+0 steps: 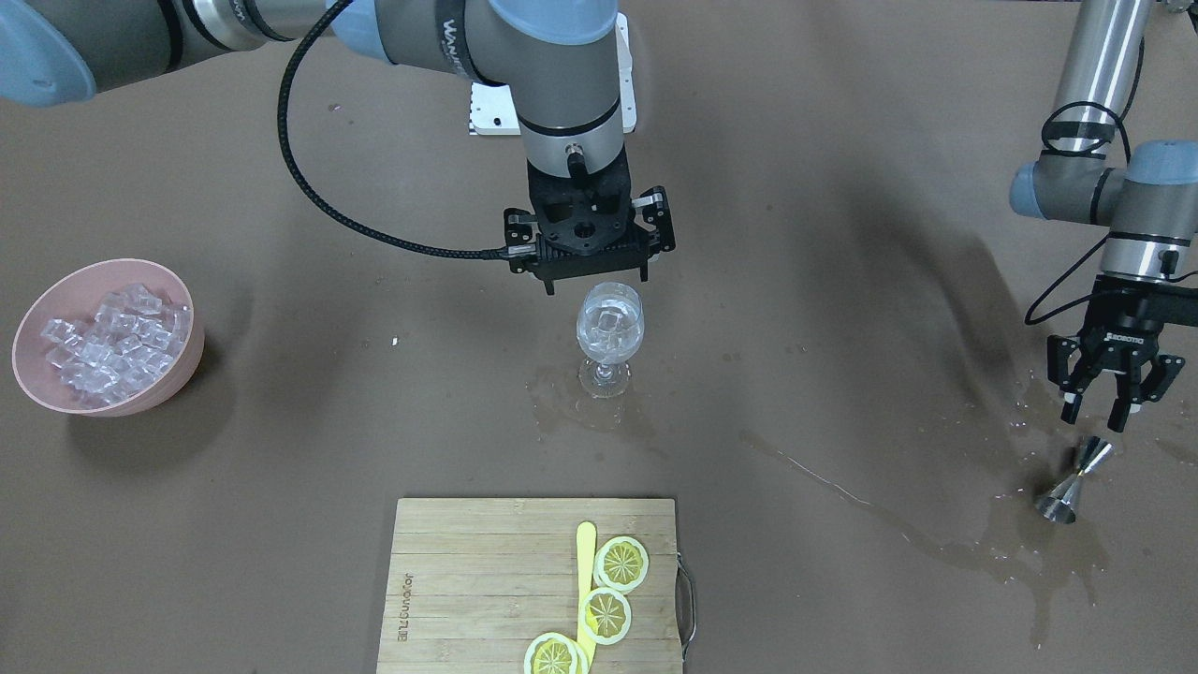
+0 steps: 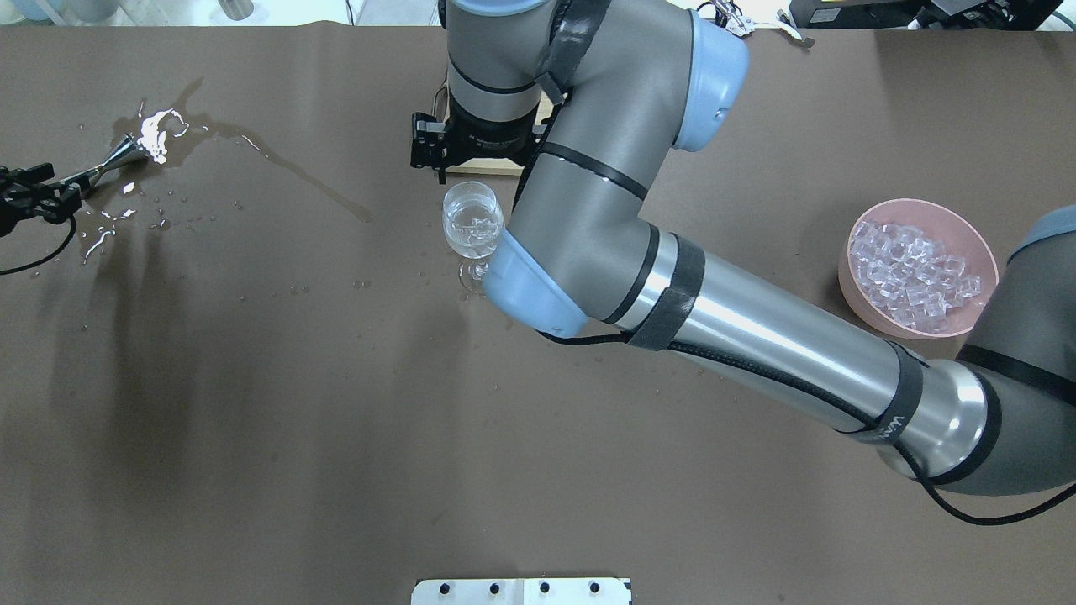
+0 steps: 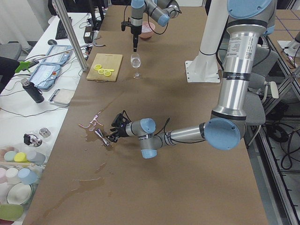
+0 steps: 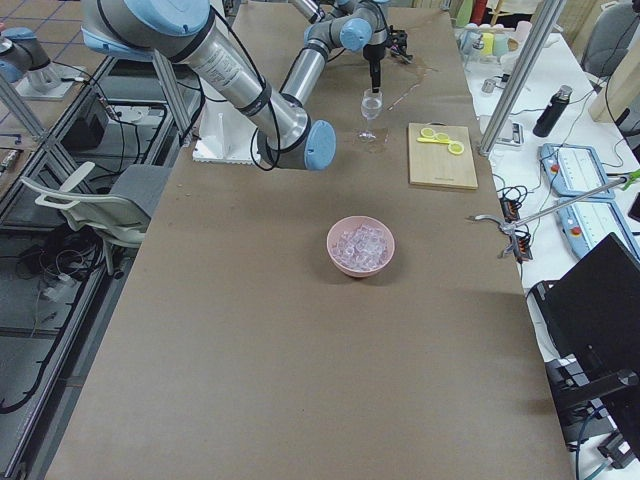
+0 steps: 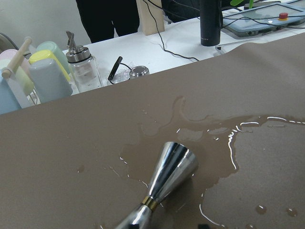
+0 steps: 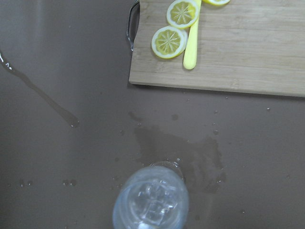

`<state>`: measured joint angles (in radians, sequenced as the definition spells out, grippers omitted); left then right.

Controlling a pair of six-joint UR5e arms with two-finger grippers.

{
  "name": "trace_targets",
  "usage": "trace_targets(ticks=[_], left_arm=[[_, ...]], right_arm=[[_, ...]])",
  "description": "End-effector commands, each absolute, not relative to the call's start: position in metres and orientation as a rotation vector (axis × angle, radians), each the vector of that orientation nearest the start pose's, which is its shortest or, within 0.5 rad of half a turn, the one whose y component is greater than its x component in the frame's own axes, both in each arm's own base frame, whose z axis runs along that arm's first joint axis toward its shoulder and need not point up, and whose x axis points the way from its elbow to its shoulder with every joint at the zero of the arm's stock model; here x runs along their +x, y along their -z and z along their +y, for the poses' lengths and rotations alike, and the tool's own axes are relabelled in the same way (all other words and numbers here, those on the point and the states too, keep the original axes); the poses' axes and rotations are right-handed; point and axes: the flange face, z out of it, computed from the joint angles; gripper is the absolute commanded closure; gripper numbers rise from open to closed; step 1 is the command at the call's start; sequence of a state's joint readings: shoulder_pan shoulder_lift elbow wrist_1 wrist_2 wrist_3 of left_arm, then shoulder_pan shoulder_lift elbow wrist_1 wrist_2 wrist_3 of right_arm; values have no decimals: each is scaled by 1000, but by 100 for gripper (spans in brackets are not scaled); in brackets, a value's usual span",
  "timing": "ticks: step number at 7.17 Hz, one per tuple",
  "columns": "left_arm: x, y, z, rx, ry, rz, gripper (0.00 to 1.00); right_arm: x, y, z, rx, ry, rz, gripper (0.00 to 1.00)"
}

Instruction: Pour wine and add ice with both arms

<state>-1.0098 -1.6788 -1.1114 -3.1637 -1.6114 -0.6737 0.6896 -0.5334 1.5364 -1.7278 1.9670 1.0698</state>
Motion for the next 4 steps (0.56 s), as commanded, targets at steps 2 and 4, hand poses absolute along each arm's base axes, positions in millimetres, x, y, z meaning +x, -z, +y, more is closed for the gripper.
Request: trace_targets(ticks=[2,4], left_arm=[[82,-620,-561,814,94,815,25],[22,-608,-570,732,95,841,11]], right_arm=[[-407,-86,-560,193,-44,-834,0],[-352,-128,-578,201,-60,-808,0]])
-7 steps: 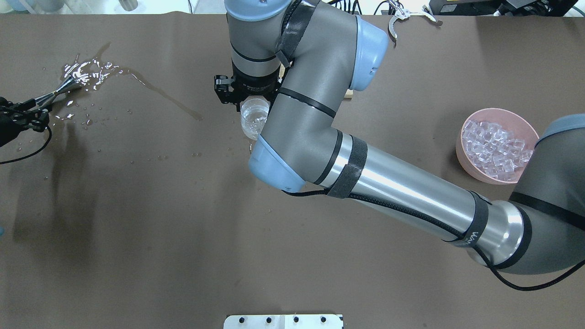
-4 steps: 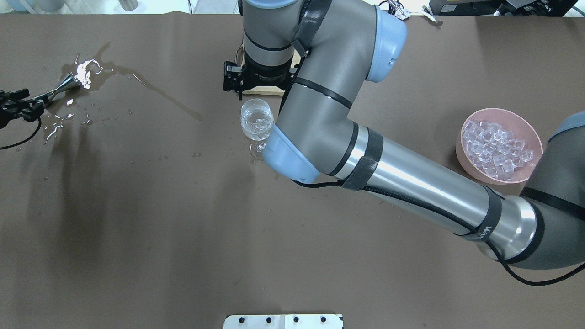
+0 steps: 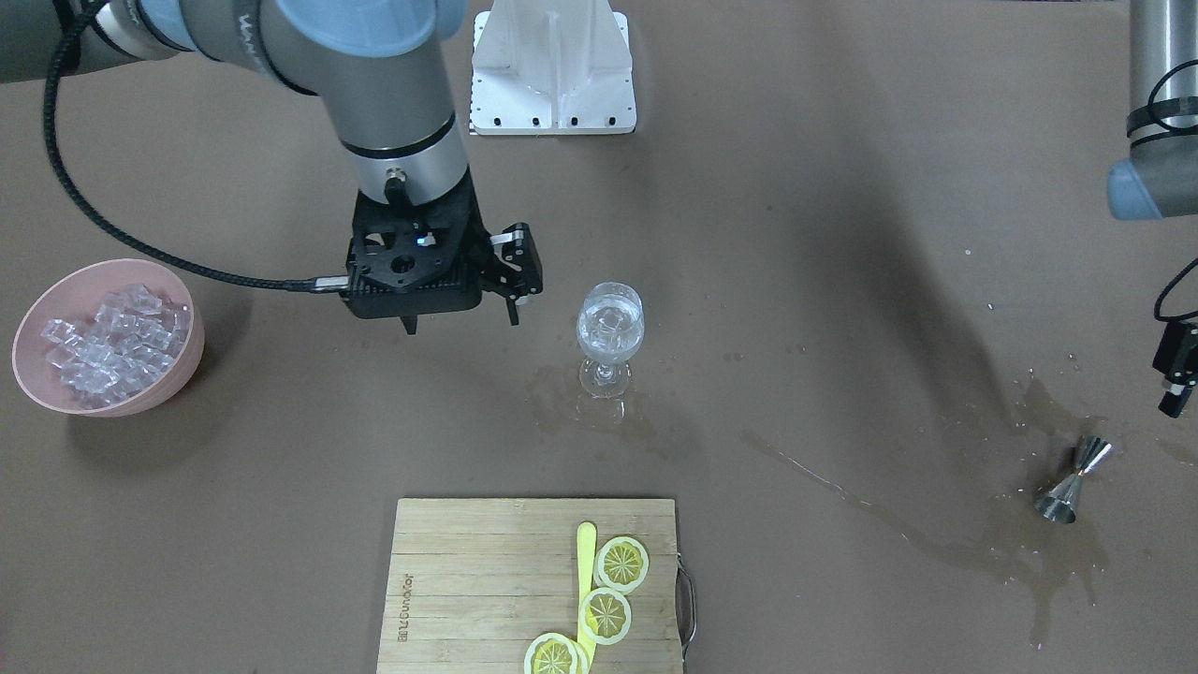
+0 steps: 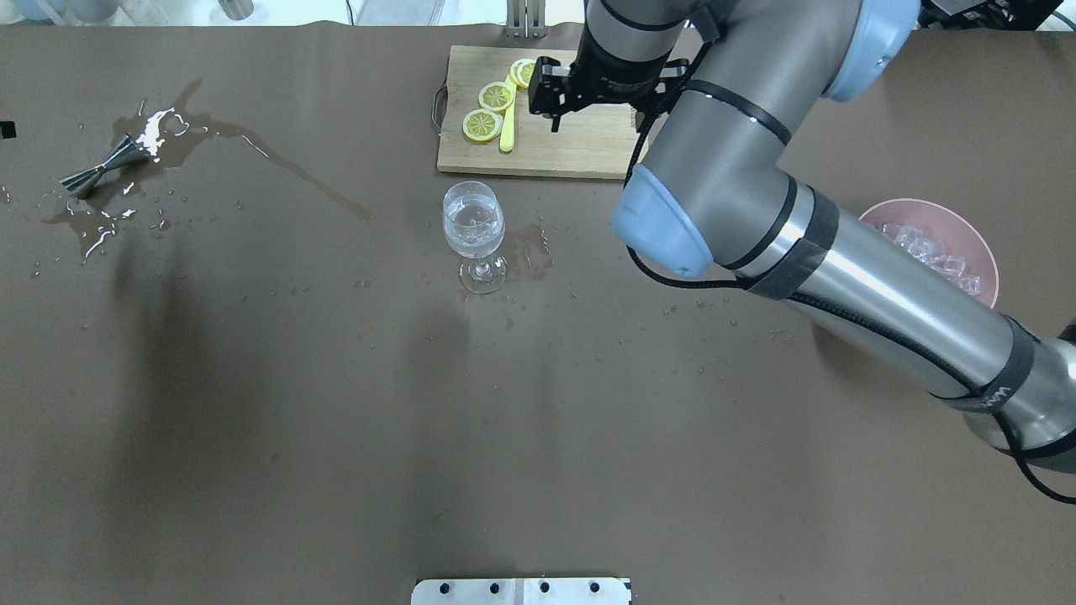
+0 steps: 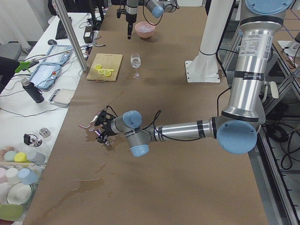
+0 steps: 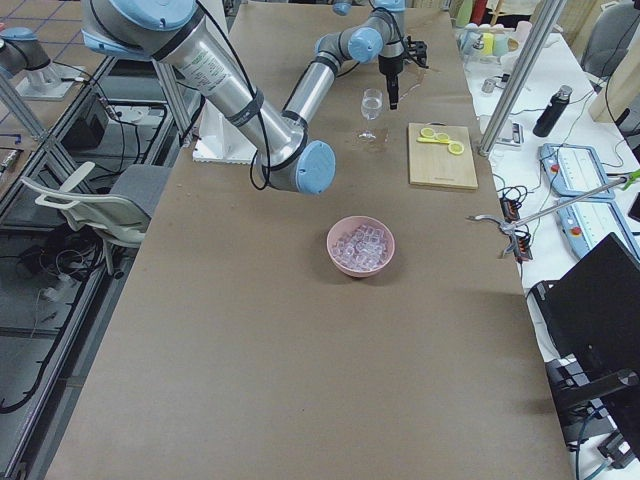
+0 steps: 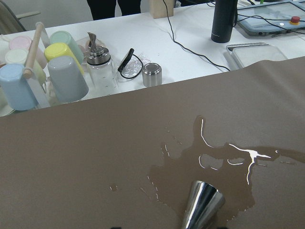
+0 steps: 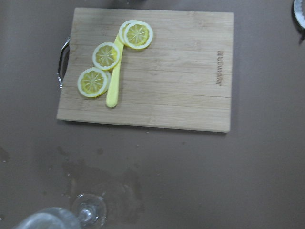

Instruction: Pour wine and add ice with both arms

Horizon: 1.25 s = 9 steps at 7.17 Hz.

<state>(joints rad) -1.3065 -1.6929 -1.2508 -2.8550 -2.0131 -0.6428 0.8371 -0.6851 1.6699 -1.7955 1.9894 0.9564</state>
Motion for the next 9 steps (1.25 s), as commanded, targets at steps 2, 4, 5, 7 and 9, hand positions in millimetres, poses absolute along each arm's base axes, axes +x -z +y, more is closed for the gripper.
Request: trace_targets(ticks=[2,4,5,7,9], left_arm=[[-34,-583,-577,629,87,870,4],[-81,-559,-571,557,101,903,3],[-90,-548,-569,526,101,914,3],[-101,-528,-564,454,87,886,3],[-128,-495,-546,410,50,840,3]], right_arm=[[-290,-182,-591,200,-54,-782,0],[-230,-245,-592,171,-65,-769,0],[-209,-275,-582,171,-46,-748,0],[-140,-331,-568,165,-46,-720,0],[-78,-391,-555,158,6,-699,0]])
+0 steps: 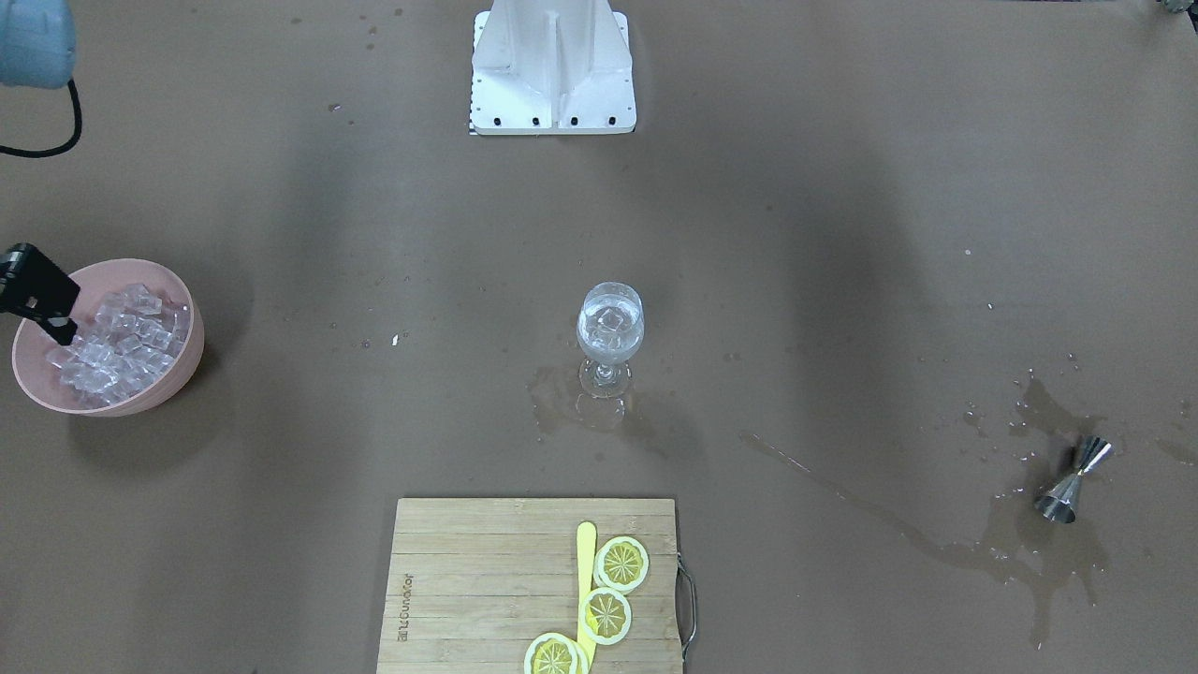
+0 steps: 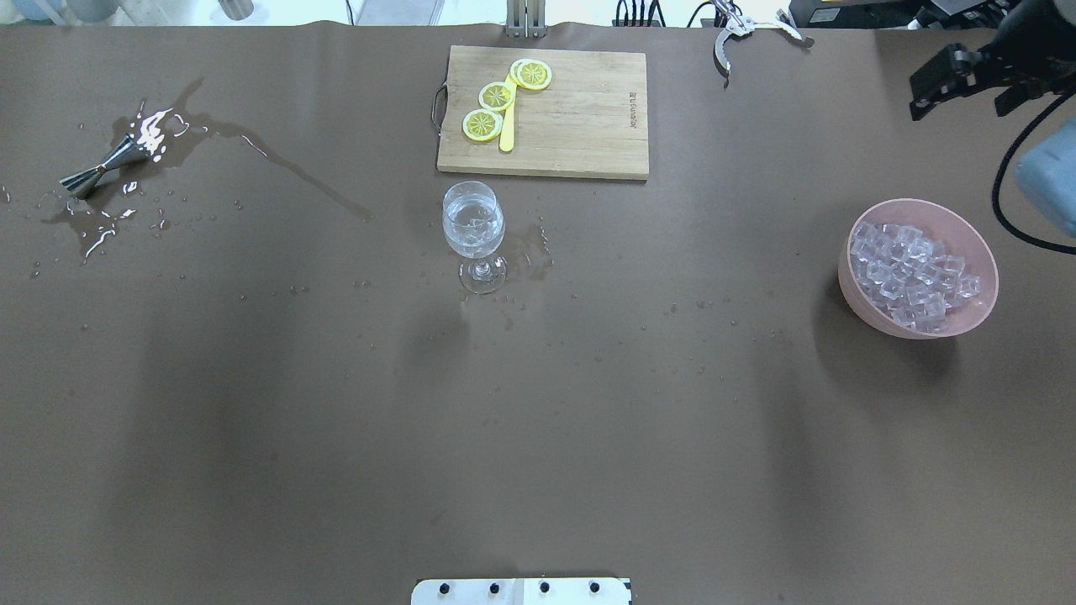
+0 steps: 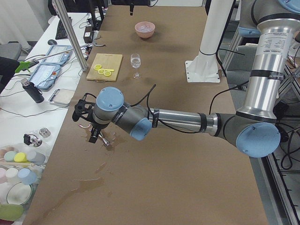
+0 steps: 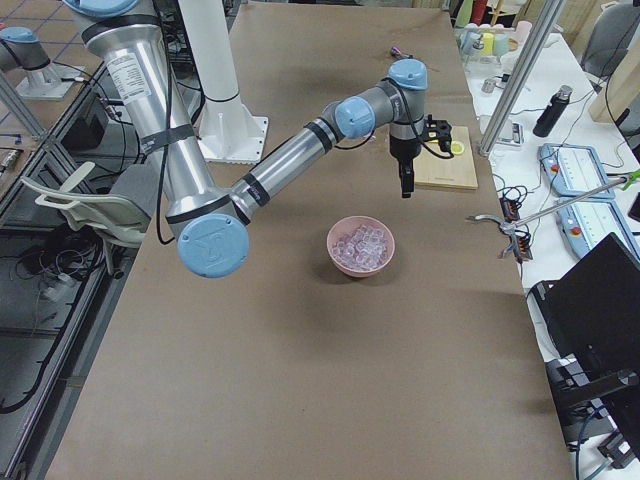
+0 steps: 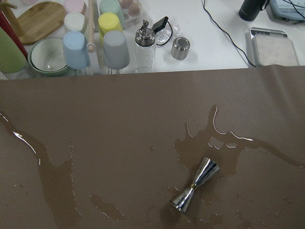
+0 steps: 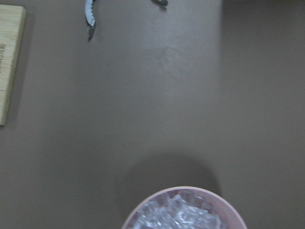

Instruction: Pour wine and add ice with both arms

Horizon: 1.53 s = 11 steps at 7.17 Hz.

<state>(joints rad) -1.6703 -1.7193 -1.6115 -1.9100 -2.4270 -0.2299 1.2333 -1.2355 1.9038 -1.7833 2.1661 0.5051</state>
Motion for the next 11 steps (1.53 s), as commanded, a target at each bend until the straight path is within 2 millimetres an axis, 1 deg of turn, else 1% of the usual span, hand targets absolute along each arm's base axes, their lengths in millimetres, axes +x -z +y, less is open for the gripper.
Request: trace_targets(ticks=[1,2,3,4,5,6,7,8,9,10,11], left_arm=[[-143,-486,-535,401,48,827,3],[-145,-483,-532,389,46,819,3],[-143,-486,-532,380,46,816,3],[-142,-488,-532,368,48,817,3],[-144,-488,-532,355,40,815,3],[-148,-489,-530,333,45,814,3],[-148,-490,-530,330,34,813,3],[-148,-491,-530,327,35,813,3],[-147,-490,-530,328,34,815,3],[-148,-489,-529,321,39,816,3],[-148,-488,-528,319,40,814,3]], right_arm=[[-52,-418,-545,171,2,-692,0],[-30,-456,-526,188,-12,-694,0],[-13,-492,-504,197,-7,-690,0],[4,-511,-493,195,-5,-678,0],[24,-524,-492,196,-9,-668,0],[34,-542,-496,173,-14,-682,0],[42,-559,-499,152,-13,-707,0],[39,-578,-499,106,-19,-747,0],[41,-584,-508,94,-28,-770,0],[39,-584,-514,83,-28,-810,0],[38,-584,-514,76,-28,-831,0]])
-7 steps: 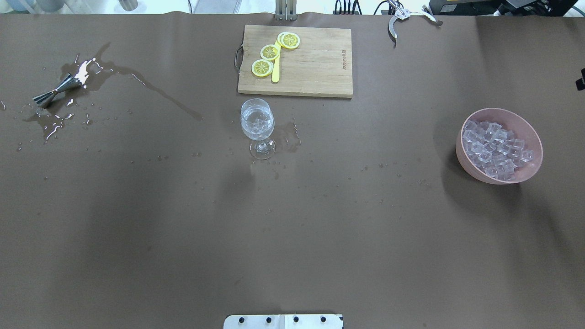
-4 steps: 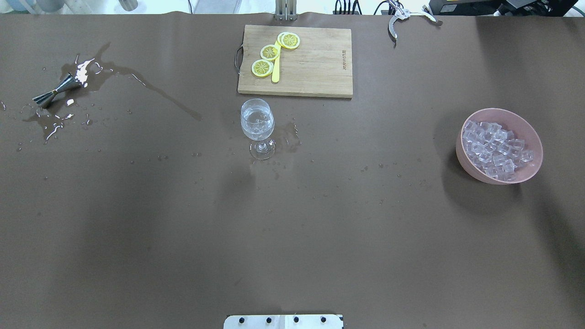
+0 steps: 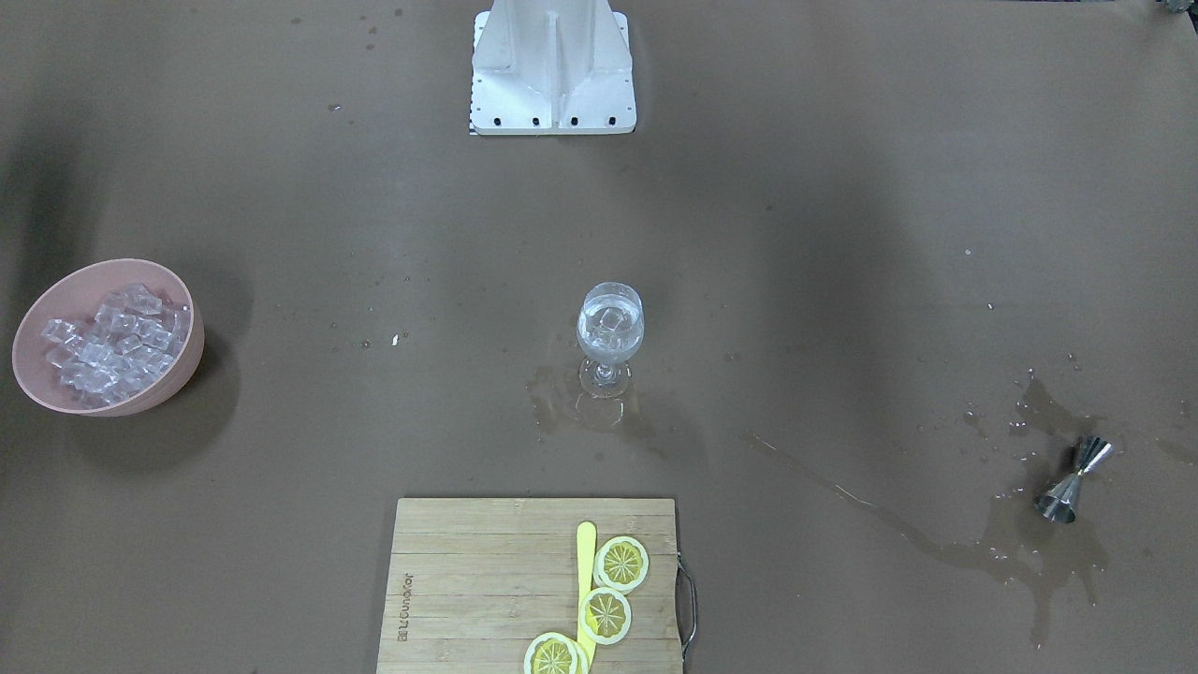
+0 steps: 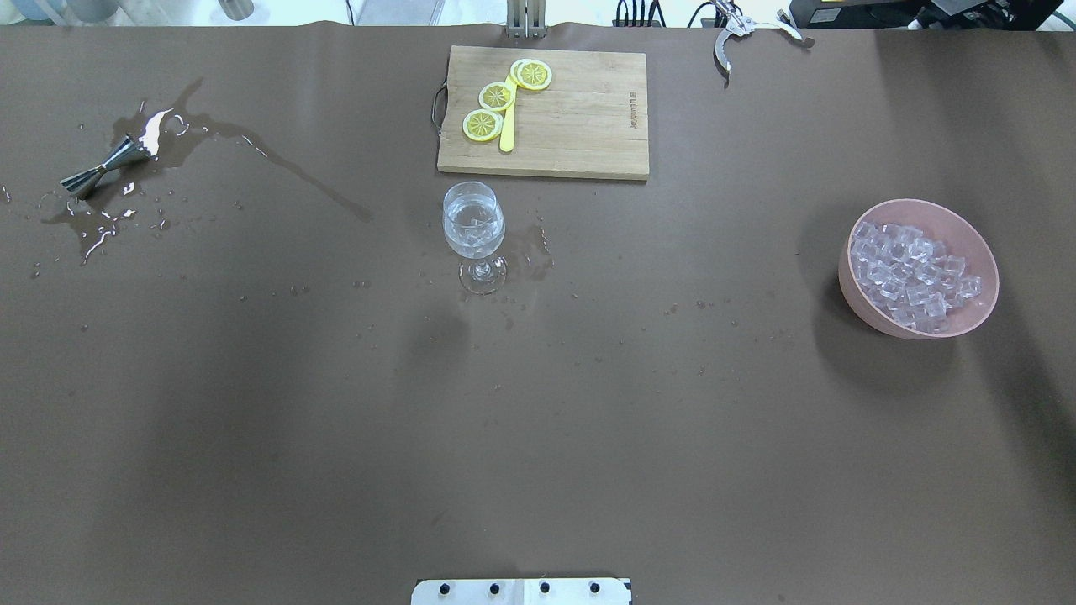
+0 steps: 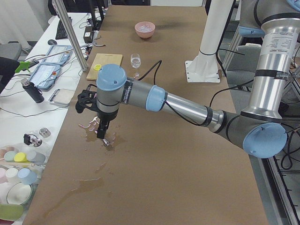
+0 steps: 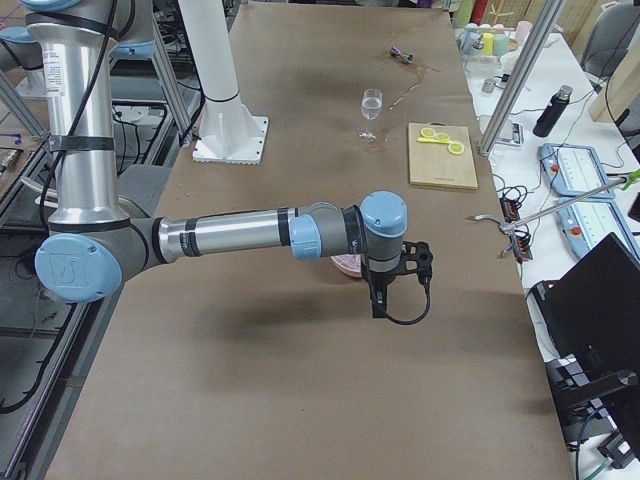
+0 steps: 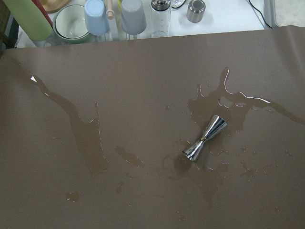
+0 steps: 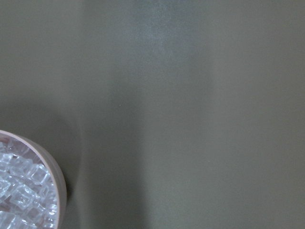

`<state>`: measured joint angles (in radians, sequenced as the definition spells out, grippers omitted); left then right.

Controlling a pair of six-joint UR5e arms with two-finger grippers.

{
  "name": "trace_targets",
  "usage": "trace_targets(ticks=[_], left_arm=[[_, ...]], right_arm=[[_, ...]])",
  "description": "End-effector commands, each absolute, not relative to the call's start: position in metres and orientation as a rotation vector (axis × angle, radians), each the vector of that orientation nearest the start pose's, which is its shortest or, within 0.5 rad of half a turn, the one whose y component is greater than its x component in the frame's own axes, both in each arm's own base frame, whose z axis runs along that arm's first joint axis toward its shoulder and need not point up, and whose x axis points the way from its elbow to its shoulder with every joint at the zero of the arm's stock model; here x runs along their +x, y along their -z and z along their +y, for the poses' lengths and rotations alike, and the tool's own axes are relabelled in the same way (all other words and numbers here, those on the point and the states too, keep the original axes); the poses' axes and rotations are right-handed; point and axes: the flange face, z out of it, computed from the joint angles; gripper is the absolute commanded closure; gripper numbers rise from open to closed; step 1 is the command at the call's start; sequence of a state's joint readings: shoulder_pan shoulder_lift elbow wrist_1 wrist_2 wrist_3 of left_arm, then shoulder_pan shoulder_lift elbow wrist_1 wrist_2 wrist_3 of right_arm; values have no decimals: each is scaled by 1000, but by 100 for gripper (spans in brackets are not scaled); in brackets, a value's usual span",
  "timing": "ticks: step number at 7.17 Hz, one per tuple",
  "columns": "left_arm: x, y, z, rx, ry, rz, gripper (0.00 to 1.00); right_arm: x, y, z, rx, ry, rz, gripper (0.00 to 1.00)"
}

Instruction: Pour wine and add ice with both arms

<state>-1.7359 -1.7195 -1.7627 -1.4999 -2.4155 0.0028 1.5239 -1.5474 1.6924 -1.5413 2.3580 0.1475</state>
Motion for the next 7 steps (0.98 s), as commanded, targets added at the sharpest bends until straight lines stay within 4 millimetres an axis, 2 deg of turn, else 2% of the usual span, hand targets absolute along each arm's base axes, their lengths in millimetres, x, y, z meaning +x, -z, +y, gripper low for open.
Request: trace_targets(ticks=[1,5,7], left_arm=[[-148,-486,-528,322,39,815,3],[-148,-485,-528,323,39,815,3],[-148,-486,-528,322,39,815,3]], right_arm=[[37,-585,-513,69,-31,-838,0],[37,-586,-514,65,-37,-833,0],[37,-581,-519,71,-39,-830,0]])
